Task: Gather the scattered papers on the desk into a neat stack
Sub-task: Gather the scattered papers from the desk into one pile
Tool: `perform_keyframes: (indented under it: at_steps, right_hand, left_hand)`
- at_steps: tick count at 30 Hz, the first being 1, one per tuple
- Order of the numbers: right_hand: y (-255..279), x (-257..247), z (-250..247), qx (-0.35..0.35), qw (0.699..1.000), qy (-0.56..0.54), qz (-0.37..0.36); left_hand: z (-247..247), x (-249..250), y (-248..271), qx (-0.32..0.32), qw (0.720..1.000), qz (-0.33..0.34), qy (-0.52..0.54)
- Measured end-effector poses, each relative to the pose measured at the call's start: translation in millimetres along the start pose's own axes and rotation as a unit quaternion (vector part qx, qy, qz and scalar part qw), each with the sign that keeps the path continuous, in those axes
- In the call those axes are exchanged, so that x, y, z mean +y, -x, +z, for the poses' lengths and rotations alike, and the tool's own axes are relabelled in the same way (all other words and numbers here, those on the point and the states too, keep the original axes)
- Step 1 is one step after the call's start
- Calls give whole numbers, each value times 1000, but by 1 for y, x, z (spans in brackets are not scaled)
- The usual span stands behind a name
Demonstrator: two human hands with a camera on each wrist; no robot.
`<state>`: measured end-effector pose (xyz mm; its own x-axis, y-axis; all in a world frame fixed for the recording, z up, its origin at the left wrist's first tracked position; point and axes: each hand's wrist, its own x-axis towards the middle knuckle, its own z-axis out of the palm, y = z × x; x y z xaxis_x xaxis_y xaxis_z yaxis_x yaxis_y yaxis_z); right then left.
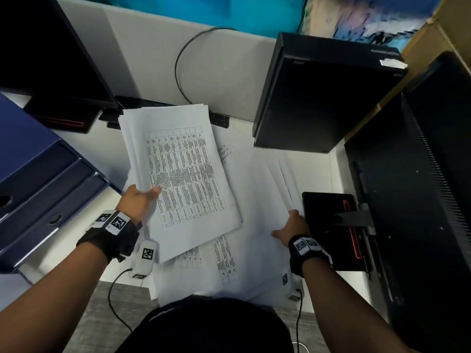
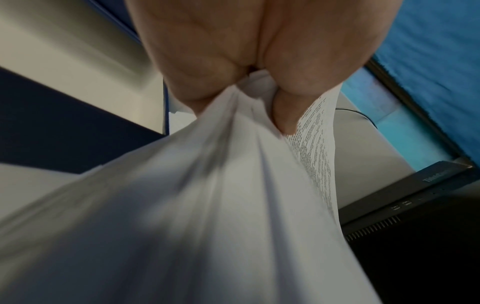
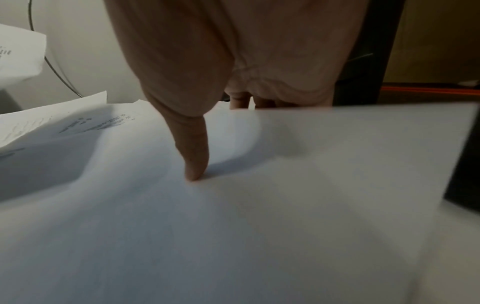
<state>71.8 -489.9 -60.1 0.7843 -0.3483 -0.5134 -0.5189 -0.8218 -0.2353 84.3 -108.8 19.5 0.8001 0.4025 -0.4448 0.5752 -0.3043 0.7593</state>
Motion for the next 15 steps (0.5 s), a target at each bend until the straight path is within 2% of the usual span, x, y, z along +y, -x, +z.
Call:
perform_keyframes:
  at_steps: [3, 11, 15]
  right_hand:
    - [3, -3, -2, 41, 999, 10, 2]
    - [7, -11, -8, 26, 999, 18, -14]
    - [8, -6, -10, 22, 995, -98, -15]
  left_hand:
    - [-1, 1, 1, 10, 1000, -3, -3]
    - [-5, 2, 3, 8, 1000, -9, 16]
    - [-4, 5, 4, 10, 1000, -10, 14]
